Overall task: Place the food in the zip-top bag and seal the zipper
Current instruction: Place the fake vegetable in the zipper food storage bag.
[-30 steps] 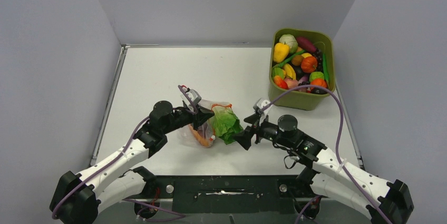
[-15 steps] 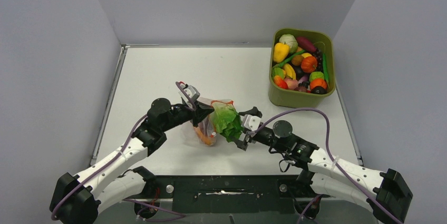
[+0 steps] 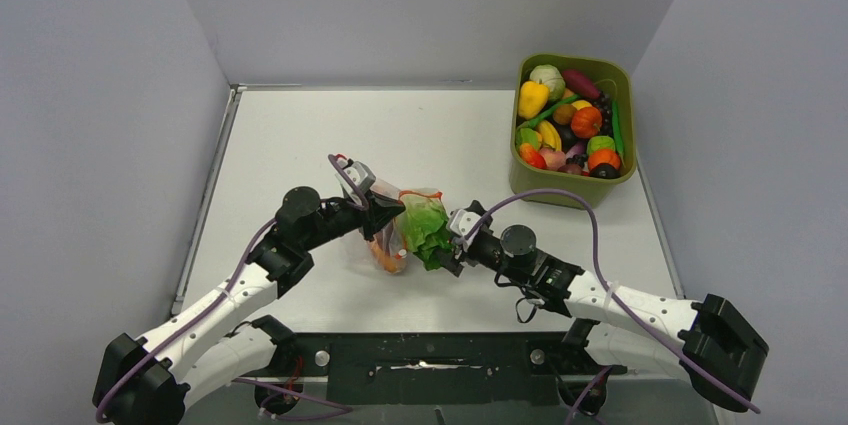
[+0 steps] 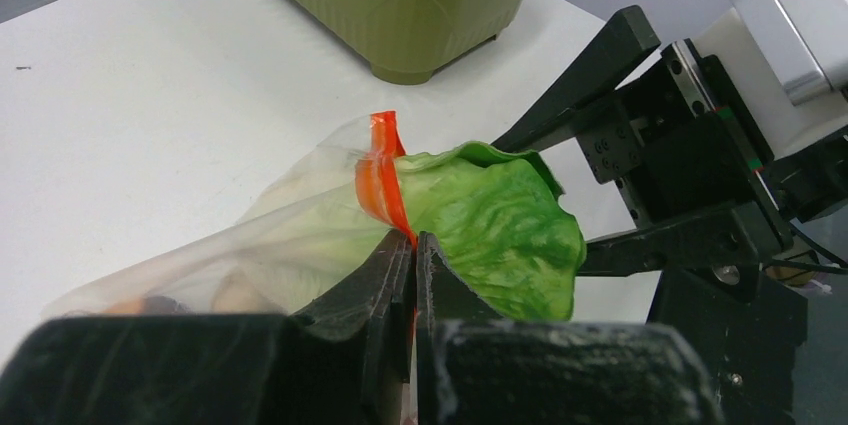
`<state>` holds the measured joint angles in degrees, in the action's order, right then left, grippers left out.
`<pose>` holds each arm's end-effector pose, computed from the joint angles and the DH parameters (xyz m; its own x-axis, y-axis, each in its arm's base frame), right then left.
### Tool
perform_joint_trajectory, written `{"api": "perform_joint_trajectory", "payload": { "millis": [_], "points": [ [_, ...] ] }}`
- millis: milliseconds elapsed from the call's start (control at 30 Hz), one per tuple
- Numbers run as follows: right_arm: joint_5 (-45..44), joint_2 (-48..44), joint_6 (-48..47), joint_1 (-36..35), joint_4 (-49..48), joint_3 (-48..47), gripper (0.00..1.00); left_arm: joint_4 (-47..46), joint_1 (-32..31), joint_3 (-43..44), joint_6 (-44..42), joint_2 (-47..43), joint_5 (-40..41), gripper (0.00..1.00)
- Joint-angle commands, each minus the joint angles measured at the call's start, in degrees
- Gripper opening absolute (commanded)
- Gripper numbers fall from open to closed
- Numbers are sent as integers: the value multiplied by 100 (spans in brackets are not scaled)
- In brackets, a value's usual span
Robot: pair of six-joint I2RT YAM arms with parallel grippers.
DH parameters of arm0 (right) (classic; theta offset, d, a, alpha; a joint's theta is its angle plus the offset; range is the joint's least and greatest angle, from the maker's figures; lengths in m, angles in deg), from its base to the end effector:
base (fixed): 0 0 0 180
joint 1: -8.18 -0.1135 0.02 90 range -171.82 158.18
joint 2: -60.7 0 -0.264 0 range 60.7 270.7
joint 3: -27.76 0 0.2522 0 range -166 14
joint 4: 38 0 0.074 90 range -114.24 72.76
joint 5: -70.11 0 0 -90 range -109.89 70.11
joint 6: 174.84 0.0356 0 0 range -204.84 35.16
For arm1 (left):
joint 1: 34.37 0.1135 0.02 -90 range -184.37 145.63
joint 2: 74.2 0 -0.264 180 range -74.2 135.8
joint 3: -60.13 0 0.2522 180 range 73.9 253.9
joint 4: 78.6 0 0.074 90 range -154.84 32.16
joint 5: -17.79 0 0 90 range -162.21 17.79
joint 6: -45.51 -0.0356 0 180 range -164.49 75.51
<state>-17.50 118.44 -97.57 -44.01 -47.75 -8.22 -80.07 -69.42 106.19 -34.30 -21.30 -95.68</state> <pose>0.1340 0.1751 0.2205 0.0550 -0.2882 -0.9560 -0.8225 0.5298 -0.2071 0.1698 -0.1364 0.2840 -0.2260 -0.0397 -0.9733 0.8244 0.5245 -0.2128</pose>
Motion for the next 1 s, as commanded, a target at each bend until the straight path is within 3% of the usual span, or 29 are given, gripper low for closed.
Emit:
{"api": "perform_joint_trajectory", "payload": {
  "millis": [0, 133, 267, 467, 967],
  "points": [
    [-61, 104, 781, -36, -968, -240, 48, -604, 45, 228, 20, -216, -306, 0],
    [259, 192, 1352, -64, -1058, -414, 18, -354, 56, 237, -268, -146, -661, 0],
    [264, 343, 1814, -80, -1571, -409, 7, -256, 52, 321, -362, 3, -1101, 0],
    [12, 757, 2160, -72, -2039, -428, 1, -204, 54, 430, -460, 92, -1587, 0],
    [-465, 1163, 2711, -68, -2804, -116, 0, -303, 49, 387, -45, 122, -2214, 0]
  ]
}}
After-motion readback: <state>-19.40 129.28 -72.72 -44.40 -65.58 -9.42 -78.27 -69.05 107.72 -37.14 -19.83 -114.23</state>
